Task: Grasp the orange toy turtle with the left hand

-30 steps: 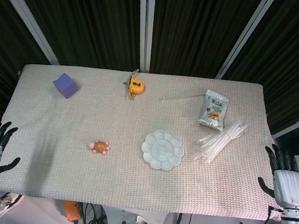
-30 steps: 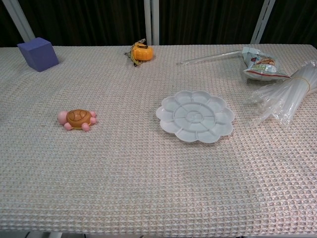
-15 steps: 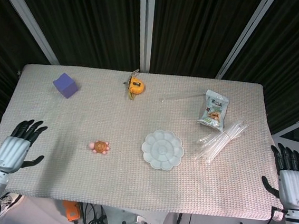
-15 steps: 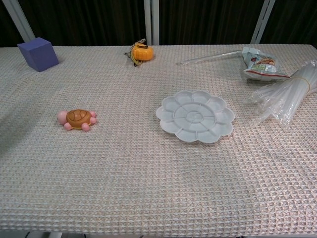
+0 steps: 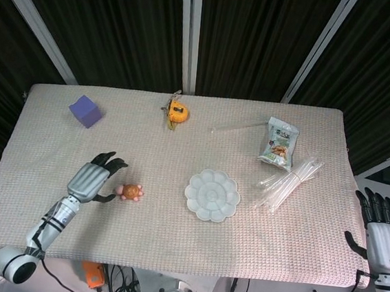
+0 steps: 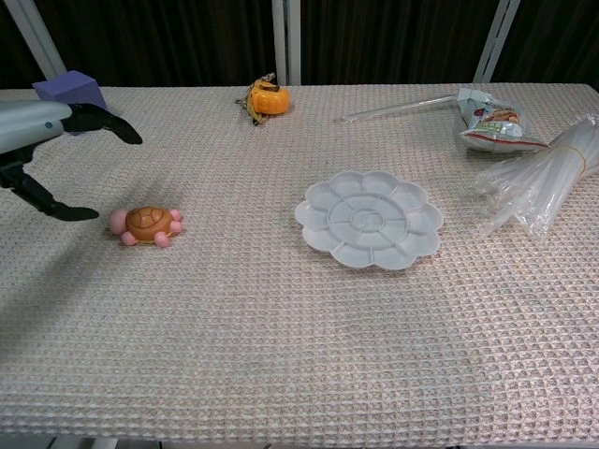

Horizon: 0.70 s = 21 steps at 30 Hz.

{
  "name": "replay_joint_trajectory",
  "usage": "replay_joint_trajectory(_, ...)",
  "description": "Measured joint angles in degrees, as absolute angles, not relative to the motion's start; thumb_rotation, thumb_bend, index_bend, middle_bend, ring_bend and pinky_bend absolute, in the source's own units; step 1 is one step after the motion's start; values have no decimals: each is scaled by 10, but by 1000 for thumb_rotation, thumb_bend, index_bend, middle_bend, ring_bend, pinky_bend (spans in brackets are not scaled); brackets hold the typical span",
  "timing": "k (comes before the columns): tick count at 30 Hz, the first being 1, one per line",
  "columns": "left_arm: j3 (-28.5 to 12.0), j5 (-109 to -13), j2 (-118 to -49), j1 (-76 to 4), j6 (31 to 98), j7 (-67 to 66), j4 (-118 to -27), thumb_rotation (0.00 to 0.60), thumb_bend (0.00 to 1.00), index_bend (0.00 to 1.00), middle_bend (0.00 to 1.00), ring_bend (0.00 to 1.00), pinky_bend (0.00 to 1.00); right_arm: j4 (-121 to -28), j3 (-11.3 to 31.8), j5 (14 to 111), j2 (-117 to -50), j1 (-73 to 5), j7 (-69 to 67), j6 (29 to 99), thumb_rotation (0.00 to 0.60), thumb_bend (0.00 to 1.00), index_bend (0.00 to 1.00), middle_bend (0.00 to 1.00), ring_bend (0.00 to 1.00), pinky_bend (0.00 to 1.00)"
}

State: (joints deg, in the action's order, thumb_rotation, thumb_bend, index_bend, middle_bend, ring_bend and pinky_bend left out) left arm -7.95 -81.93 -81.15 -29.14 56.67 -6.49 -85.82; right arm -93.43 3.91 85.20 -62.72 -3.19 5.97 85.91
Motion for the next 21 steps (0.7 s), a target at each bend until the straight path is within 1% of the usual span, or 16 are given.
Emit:
replay_joint_trajectory(4, -77, -806, -841, -308, 550, -70, -833, 600, 189, 255, 206, 12, 116, -928, 39, 847, -626, -30, 50, 858, 600, 180, 0, 0, 0, 0)
replay_joint_trajectory(13, -67, -799, -876, -322, 550, -70, -797, 600, 194, 289, 244, 12, 106, -922, 39, 845, -621, -27, 41, 860, 600, 177, 0, 0, 0, 0)
replay_joint_trajectory(15, -65, -797, -882, -324, 548, -68, -788, 600, 198, 303, 265, 12, 106, -922, 40, 844, -619, -25, 40, 862, 600, 178, 0, 0, 0, 0)
replay_joint_trajectory(18, -62, -796, -893, -327, 550, -67, -776, 600, 201, 351, 302, 12, 106, -921, 41, 839, -617, -24, 38, 862, 600, 180, 0, 0, 0, 0)
replay_joint_trajectory(21, -58, -800, -900, -328, 555, -64, -765, 600, 202, 367, 338, 12, 104, -919, 42, 828, -616, -24, 36, 853, 600, 191, 0, 0, 0, 0)
